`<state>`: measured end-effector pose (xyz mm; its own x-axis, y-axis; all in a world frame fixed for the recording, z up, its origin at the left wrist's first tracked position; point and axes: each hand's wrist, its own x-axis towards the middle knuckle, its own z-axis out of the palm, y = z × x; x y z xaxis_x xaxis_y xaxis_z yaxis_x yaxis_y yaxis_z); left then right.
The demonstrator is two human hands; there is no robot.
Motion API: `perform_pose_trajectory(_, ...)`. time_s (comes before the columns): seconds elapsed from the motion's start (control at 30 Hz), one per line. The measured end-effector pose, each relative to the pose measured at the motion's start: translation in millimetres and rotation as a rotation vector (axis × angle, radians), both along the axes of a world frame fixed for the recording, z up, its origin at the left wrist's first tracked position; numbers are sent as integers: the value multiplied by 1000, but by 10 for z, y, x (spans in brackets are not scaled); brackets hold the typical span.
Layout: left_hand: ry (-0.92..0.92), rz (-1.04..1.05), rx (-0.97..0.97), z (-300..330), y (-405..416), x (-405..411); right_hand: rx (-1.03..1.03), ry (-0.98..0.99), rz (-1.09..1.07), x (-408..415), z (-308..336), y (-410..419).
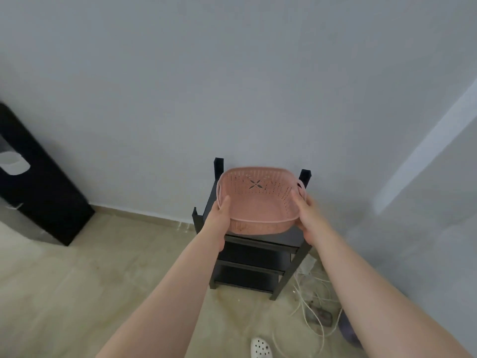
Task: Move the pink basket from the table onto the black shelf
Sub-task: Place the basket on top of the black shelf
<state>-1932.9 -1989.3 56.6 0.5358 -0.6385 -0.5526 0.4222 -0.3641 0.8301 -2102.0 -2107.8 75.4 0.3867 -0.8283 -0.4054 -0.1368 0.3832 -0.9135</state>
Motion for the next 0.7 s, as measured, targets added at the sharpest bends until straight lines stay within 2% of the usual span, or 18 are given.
perform_pose_trajectory(0.27, 25, 179, 35, -468, -650, 213, -10, 122, 102, 493, -438, -1045)
perform_pose_trajectory(0.7, 6, 261, 73, -1039, -1051, 409, -4, 196, 153, 851, -1024, -1557)
